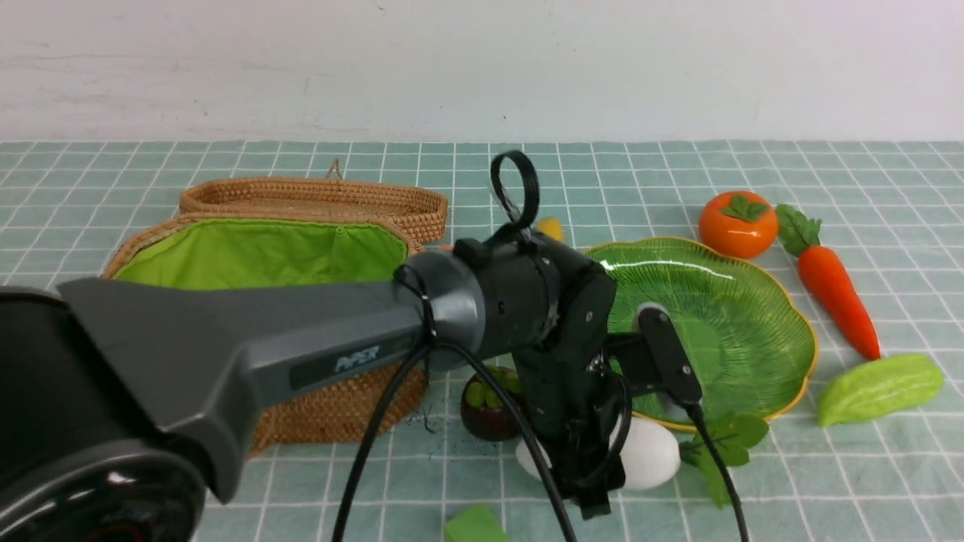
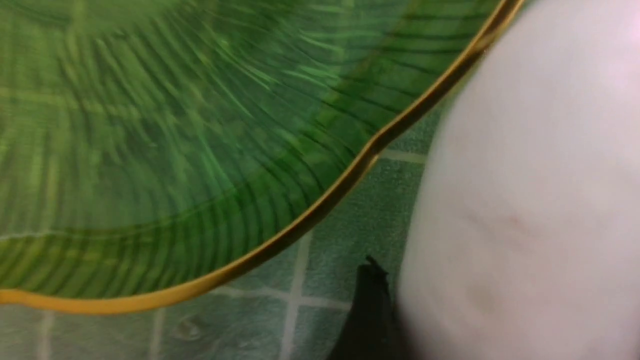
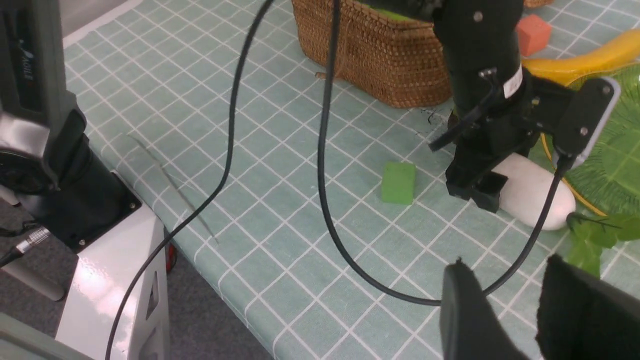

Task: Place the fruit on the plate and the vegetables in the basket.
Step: Take a daikon with your left arm and place it on the basket on the left.

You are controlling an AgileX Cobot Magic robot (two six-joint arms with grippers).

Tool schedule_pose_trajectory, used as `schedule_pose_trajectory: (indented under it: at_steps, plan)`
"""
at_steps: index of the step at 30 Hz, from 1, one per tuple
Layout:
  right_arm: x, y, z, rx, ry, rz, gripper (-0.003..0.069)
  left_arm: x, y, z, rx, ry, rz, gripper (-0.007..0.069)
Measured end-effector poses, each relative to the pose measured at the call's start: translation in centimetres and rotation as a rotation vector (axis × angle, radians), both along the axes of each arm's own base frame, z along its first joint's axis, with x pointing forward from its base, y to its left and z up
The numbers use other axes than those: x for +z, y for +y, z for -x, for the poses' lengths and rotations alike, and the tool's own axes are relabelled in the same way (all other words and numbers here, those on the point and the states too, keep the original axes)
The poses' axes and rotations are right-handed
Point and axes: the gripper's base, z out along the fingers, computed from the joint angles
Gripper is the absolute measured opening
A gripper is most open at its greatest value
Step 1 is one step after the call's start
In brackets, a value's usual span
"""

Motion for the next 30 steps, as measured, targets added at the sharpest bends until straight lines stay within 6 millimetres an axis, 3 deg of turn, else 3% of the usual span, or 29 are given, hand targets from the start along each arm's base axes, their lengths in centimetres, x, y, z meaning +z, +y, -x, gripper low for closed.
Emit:
schedule_pose_trajectory:
  at_steps: [2,8,10,11,12,13,15,17,18,19,21,22,23,24,25,27,30]
  plan:
    - [0.0,0.0,0.0,0.001,0.002,0.002,0.0228,-0.3,0.0,0.0,0.003,0.008,-0.006,0.047]
    - [0.0,0.0,0.0,0.002,0.004,0.003,0.0228,1.6,0.3,0.5,0.02,0.009,0.005,0.0468]
    - [0.0,0.0,0.0,0.003,0.0,-0.006,0.023,4.4,0.6,1.6,0.022,0.002,0.021,0.0468]
    - [0.1,0.0,0.0,0.002,-0.002,-0.009,0.023,4.7,0.7,1.8,0.026,0.007,0.019,0.0468]
    - [0.2,0.1,-0.1,-0.002,-0.014,-0.025,0.0231,7.6,1.4,2.7,0.044,-0.003,0.044,0.0468]
    - [0.3,0.1,-0.1,-0.006,-0.022,-0.034,0.0231,9.1,1.8,3.4,0.054,-0.009,0.054,0.0468]
    - [1.0,0.1,-0.5,-0.036,-0.078,-0.086,0.0231,13.5,4.3,4.4,0.12,-0.058,0.065,0.0468]
    - [1.2,0.1,-0.7,-0.052,-0.104,-0.108,0.0231,15.1,5.7,4.3,0.166,-0.091,0.063,0.0468]
    - [1.7,0.1,-1.0,-0.075,-0.143,-0.143,0.0231,17.1,8.5,3.6,0.254,-0.153,0.052,0.0468]
    - [1.8,0.1,-1.0,-0.078,-0.148,-0.147,0.0231,17.3,8.7,3.6,0.258,-0.161,0.05,0.0468]
    - [2.3,0.0,-1.3,-0.105,-0.193,-0.184,0.0232,18.9,13.9,1.5,0.398,-0.228,-0.015,0.0468]
    - [2.3,0.0,-1.3,-0.108,-0.198,-0.188,0.0233,19.0,14.3,1.4,0.402,-0.236,-0.025,0.0468]
    - [2.4,-0.1,-1.4,-0.114,-0.207,-0.195,0.0233,19.0,17.0,0.1,0.439,-0.245,-0.079,0.0468]
    - [2.4,-0.1,-1.4,-0.114,-0.207,-0.195,0.0233,19.0,17.6,-0.3,0.451,-0.244,-0.088,0.0468]
    - [2.4,-0.1,-1.4,-0.114,-0.207,-0.196,0.0233,18.5,19.8,-1.4,0.457,-0.232,-0.139,0.0468]
    - [2.4,0.0,-1.3,-0.11,-0.202,-0.192,0.0233,17.5,21.9,-2.7,0.448,-0.198,-0.179,0.0468]
    - [2.2,0.0,-1.3,-0.104,-0.191,-0.183,0.0233,16.5,23.2,-3.7,0.433,-0.166,-0.191,0.0468]
